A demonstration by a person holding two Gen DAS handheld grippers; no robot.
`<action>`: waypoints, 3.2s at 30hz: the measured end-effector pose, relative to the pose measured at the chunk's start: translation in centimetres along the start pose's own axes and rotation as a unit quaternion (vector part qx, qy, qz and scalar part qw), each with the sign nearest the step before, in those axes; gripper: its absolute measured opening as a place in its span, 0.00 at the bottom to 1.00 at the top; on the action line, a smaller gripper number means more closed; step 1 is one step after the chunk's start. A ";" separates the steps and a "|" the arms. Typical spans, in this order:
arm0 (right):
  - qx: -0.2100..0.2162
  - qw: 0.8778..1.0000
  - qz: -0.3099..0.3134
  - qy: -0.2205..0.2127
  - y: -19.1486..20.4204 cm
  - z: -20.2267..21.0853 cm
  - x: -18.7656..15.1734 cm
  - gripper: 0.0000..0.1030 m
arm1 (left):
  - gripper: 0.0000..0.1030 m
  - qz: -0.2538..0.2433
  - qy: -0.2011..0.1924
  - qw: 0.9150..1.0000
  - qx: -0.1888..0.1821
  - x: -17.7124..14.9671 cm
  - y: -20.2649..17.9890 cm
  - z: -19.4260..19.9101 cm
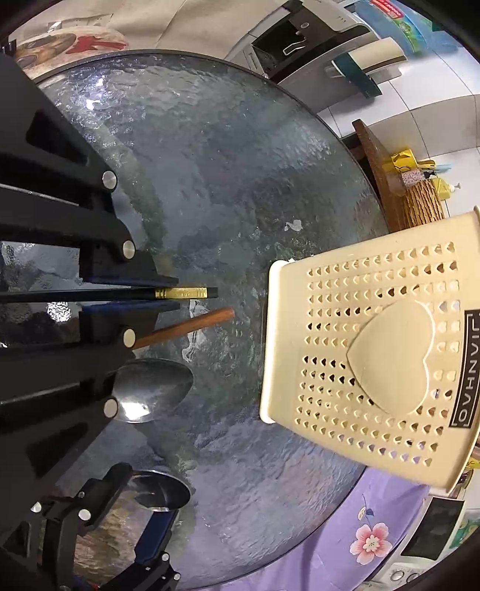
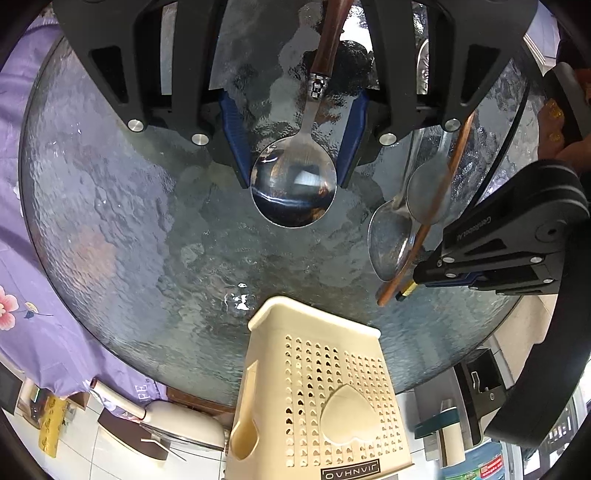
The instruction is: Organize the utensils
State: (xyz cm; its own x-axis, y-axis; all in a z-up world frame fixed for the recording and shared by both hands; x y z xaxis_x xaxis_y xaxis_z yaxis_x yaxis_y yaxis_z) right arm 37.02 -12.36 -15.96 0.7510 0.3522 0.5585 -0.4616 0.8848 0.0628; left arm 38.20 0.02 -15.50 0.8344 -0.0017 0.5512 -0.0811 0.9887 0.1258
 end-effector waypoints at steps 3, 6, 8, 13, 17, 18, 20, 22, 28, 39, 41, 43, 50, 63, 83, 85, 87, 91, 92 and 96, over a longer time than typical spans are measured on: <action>0.008 1.000 -0.001 -0.013 -0.2 0.2 0.3 0.46 | 0.07 0.013 -0.003 1.000 -0.021 0.3 0.3 0.2; 0.015 0.999 -0.003 -0.033 -0.4 1.2 0.9 0.46 | 0.07 0.025 -0.030 0.999 -0.024 1.2 0.9 1.5; 0.021 0.998 -0.005 -0.051 -0.6 2.2 1.6 0.46 | 0.07 0.033 -0.052 0.998 -0.030 1.9 1.2 3.1; 0.045 0.996 -0.010 -0.082 -0.6 4.8 3.3 0.46 | 0.07 0.043 -0.110 0.992 -0.035 3.2 2.3 8.0; 0.061 0.992 -0.009 -0.110 -0.2 6.9 4.0 0.46 | 0.07 0.065 -0.147 0.986 -0.050 3.6 2.9 11.2; 0.065 0.991 -0.009 -0.118 -0.1 7.4 4.1 0.46 | 0.07 0.067 -0.152 0.985 -0.053 3.6 2.9 11.8; 0.070 0.990 -0.008 -0.125 -0.1 8.1 4.1 0.46 | 0.07 0.064 -0.159 0.984 -0.053 3.6 3.0 12.7; 0.075 0.989 -0.007 -0.130 -0.2 8.7 4.4 0.46 | 0.07 0.065 -0.173 0.982 -0.046 3.6 3.1 14.0; 0.066 0.989 0.003 -0.131 0.1 9.7 5.1 0.46 | 0.07 0.097 -0.185 0.976 -0.055 3.0 4.8 15.8; 0.066 0.988 0.033 -0.135 2.6 10.9 5.2 0.46 | 0.07 0.117 -0.196 0.972 -0.061 2.4 7.7 18.3; 0.069 0.987 0.038 -0.138 3.0 11.4 5.4 0.46 | 0.07 0.115 -0.199 0.971 -0.062 2.4 7.8 18.7; 0.069 0.987 0.040 -0.141 3.4 11.8 5.7 0.46 | 0.07 0.114 -0.203 0.970 -0.068 2.3 7.9 19.1; 0.076 0.985 0.046 -0.148 3.7 12.9 6.3 0.15 | 0.07 0.114 -0.214 0.967 -0.074 2.6 8.4 19.9; 0.069 0.991 0.002 -0.114 1.7 8.6 5.1 0.24 | 0.07 0.116 -0.215 0.966 -0.086 2.7 8.5 19.3; 0.080 0.994 0.044 -0.058 3.8 2.6 4.6 0.54 | 0.07 0.116 -0.225 0.965 -0.072 2.1 9.0 19.6; 0.089 0.991 0.084 -0.056 5.7 2.2 5.5 0.54 | 0.07 0.122 -0.228 0.963 -0.073 1.7 9.4 19.8; 0.127 0.982 0.131 -0.038 7.9 1.3 6.4 0.54 | 0.07 0.131 -0.233 0.961 -0.067 1.2 9.9 20.0; 0.122 0.974 0.190 -0.019 10.3 -0.7 8.4 0.54 | 0.07 0.159 -0.236 0.956 -0.067 -0.1 11.7 20.3; 0.135 0.970 0.203 -0.009 11.2 -1.3 8.8 0.54 | 0.07 0.164 -0.238 0.955 -0.060 -0.4 12.3 20.5; 0.153 0.956 0.251 0.012 14.3 -3.2 9.4 0.54 | 0.07 0.187 -0.239 0.951 -0.056 -1.4 14.0 20.7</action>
State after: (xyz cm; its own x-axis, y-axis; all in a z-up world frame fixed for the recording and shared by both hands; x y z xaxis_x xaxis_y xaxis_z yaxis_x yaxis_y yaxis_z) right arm 38.97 4.60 -12.49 0.4083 0.7188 0.5627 -0.8802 0.4733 0.0340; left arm 24.57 10.75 2.59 0.4130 0.3125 0.8554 -0.2433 0.9430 -0.2271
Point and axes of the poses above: each gripper's, at about its wrist camera, not at the fingertips, and z roughly against the way its jaws point, y to its left, x to its top, the point moved 7 cm from there along -z, roughly the way its jaws point, and after that the axes turned 5 degrees about x, right-handed, at the moved point
